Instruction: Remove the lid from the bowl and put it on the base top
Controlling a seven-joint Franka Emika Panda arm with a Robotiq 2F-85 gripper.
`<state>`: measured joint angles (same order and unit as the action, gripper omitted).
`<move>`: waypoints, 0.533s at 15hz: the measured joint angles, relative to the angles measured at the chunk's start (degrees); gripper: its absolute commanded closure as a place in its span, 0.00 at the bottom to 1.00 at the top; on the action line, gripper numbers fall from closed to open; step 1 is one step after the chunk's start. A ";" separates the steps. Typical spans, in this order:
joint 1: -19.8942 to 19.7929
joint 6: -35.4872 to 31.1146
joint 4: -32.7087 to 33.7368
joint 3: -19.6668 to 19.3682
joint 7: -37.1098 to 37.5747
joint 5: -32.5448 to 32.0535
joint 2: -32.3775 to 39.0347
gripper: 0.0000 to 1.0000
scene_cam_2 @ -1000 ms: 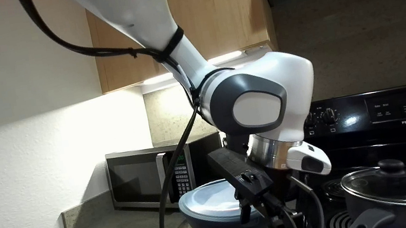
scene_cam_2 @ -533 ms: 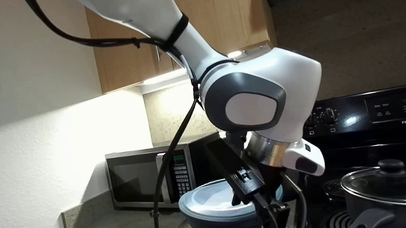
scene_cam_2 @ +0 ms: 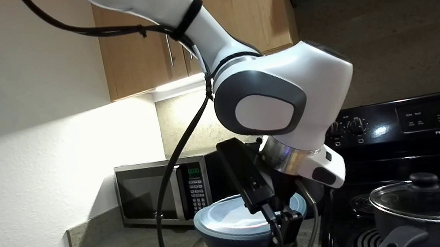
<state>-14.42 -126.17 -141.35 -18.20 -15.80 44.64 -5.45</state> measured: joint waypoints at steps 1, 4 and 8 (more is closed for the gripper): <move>0.00 -0.06 0.02 0.00 0.00 0.47 0.23 0.00; 0.28 -1.97 0.49 0.03 -1.70 6.20 2.42 0.00; 0.32 -2.59 2.99 0.53 -4.41 13.20 7.46 0.00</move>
<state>-14.10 -128.76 -138.36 -17.67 -20.21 57.84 2.01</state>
